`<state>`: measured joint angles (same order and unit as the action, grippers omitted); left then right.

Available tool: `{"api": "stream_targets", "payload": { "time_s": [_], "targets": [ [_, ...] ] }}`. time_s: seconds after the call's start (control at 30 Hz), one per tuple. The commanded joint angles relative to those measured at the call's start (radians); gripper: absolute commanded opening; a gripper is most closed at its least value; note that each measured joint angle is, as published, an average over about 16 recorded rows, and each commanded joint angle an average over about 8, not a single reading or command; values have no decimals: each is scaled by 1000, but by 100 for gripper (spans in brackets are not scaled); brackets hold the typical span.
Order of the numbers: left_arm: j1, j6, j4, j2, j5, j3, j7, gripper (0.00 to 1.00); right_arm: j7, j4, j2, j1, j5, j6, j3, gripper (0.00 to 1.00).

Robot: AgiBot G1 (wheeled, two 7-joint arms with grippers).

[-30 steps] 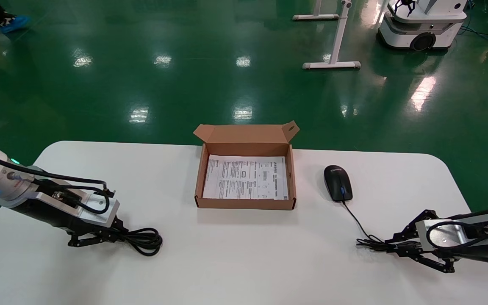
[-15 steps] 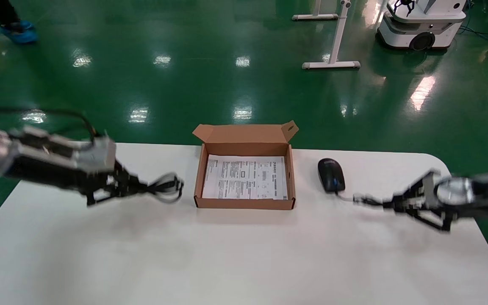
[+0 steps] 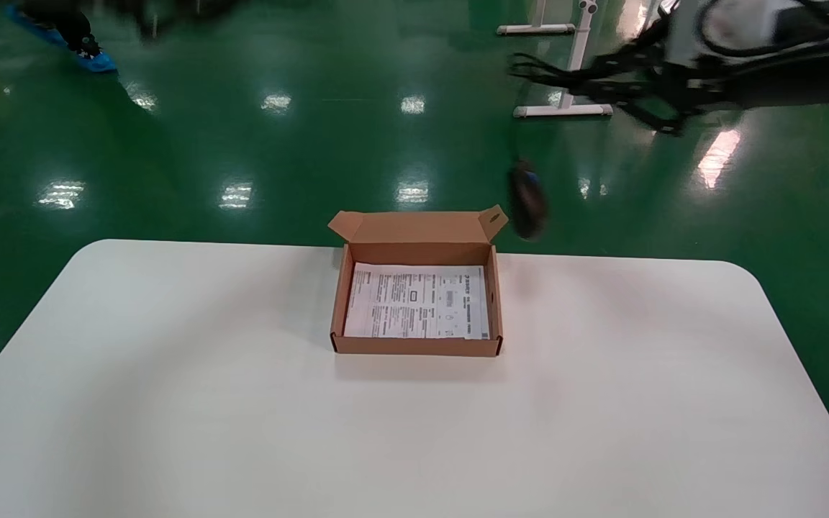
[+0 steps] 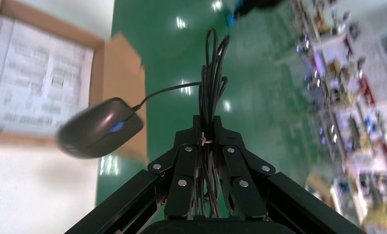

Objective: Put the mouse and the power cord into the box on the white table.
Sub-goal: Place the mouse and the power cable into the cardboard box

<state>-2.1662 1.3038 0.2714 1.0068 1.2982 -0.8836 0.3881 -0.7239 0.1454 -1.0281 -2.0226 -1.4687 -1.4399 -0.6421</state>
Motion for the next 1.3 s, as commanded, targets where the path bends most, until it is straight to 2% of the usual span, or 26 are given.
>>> {"api": "stream_targets", "payload": {
  "time_s": [0.03,0.2,0.43,1.3],
  "targets": [
    [-25,-56,15,16,-23,22,1,0,-9,-3,-33,-11,10,7,7,0],
    [-60,-87,0,47,-35,35,14,0,-60,-6,-105,19,5,16,-1,0],
    [-85,-71,-50,62,-11,20,24,0,-102,-22,-177,67,1,32,-7,0],
    [-112,-15,-148,75,30,-11,46,0,-235,-62,-294,183,-65,53,-58,0]
  ]
}}
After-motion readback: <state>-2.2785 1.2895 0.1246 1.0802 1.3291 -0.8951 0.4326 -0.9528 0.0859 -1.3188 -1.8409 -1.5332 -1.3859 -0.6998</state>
